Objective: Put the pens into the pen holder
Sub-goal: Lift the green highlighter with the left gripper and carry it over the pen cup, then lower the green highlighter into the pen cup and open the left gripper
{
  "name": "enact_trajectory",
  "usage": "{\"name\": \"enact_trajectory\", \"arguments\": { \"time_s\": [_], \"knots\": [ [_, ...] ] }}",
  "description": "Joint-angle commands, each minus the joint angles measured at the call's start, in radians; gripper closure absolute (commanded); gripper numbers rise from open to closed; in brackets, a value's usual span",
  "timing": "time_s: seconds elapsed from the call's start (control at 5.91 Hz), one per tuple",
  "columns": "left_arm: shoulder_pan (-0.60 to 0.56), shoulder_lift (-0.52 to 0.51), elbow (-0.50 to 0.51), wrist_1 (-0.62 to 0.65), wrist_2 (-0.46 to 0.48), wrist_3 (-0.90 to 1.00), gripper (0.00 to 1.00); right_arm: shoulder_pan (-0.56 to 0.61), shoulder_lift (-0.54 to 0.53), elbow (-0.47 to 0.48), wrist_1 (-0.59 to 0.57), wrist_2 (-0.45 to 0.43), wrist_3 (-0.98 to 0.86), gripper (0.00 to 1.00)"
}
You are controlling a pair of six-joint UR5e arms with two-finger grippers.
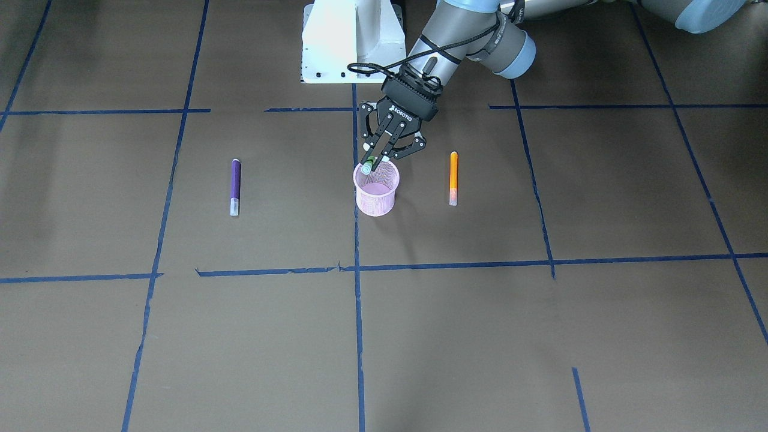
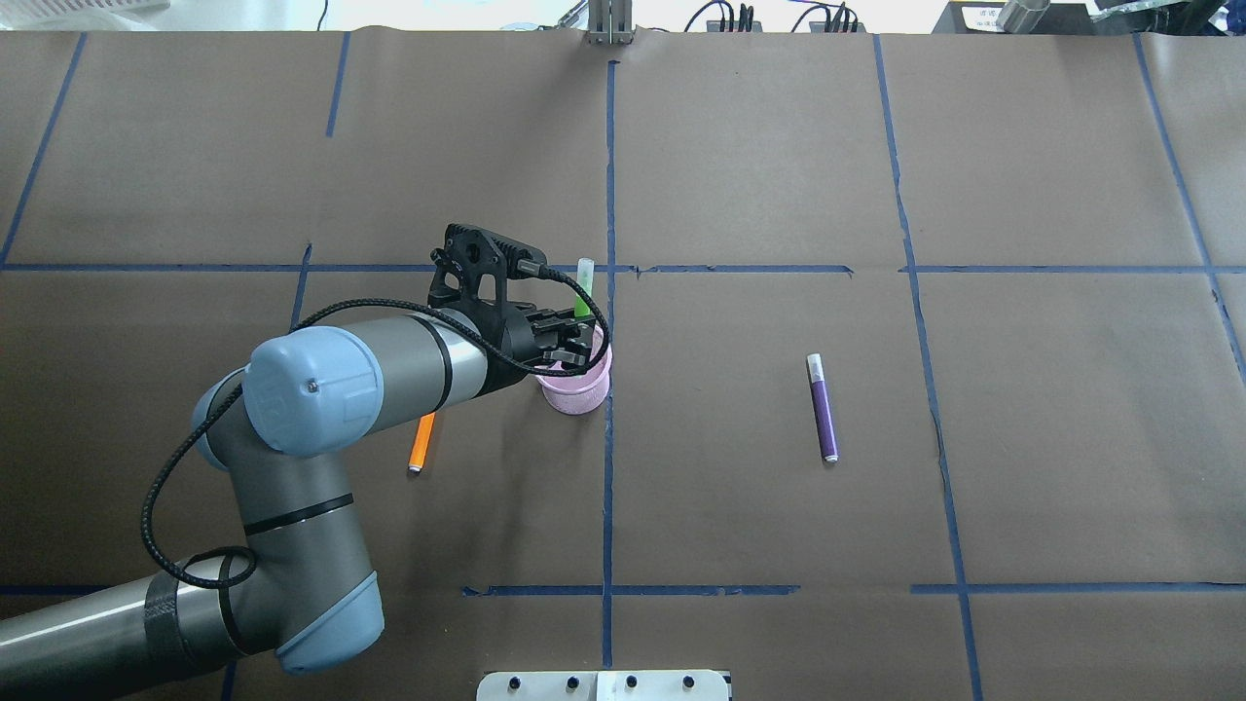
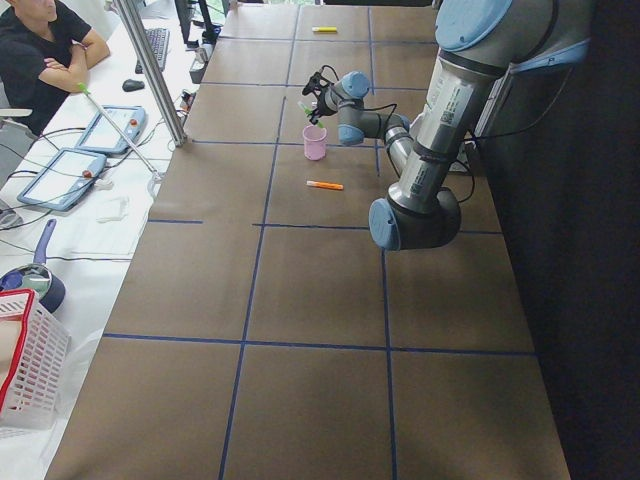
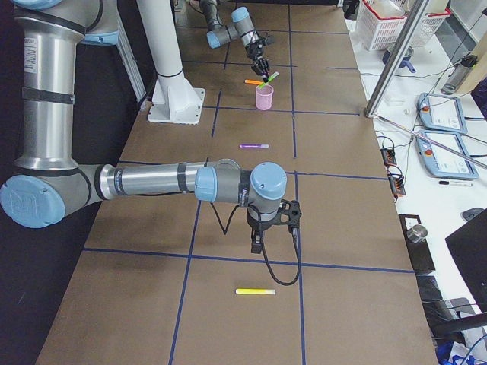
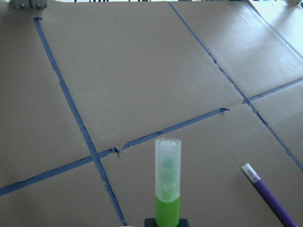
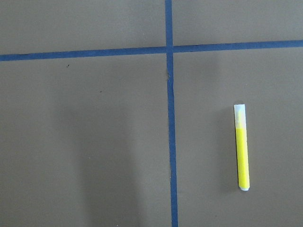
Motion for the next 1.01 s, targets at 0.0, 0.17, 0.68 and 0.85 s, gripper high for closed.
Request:
{"name": "enact_trajectory", "arguments": {
  "time_s": [0.0,0.17,0.68,0.85],
  "knots": [
    [0.005,0.002,0.010,-0.010,0.012,-0.001,0.90,0.000,0.000,0.000,0.000,0.000,-0.002,0.00],
    [0.005,0.000,0.012,-0.011,0.023,-0.001,0.76,0.000,0.000,-0.002,0.000,0.000,0.000,0.00],
    [0.005,-0.001,0.024,-0.011,0.046,-0.002,0.00,-0.002,0.000,-0.005,0.000,0.000,-0.002,0.00],
    [0.002,-0.003,0.006,-0.001,0.054,-0.004,0.00,-0.002,0.000,-0.005,0.000,0.000,0.001,0.00]
  ]
}}
